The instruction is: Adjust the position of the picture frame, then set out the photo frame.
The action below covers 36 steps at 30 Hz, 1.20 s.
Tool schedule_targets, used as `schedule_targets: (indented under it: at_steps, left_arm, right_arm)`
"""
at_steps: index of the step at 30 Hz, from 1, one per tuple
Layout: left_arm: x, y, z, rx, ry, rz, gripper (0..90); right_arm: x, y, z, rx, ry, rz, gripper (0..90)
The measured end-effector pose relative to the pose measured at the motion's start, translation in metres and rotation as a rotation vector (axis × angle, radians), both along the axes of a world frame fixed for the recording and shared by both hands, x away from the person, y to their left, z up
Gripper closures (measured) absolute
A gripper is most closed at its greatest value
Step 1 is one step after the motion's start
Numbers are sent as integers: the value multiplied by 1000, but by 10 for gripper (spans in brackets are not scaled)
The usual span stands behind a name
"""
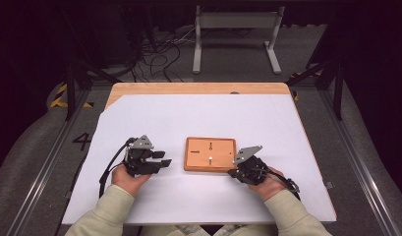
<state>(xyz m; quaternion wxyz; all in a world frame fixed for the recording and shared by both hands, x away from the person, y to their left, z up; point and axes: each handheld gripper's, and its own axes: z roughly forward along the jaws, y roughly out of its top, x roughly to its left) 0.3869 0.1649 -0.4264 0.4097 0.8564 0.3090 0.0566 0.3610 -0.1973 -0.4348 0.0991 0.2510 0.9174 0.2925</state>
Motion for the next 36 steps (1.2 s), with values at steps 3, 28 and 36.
schedule_targets:
  at_steps: [3,28,36]
  left_arm:
    - [1,0,0,2,-1,-5,554]
    - [0,4,8,-48,-27,-8,494]
    - [8,8,13,-81,-18,31,495]
  right_arm:
    - [0,0,0,-11,-18,-9,900]
    - [6,-26,40,262,-153,-23,719]
    - [15,-12,50,242,-171,28,591]
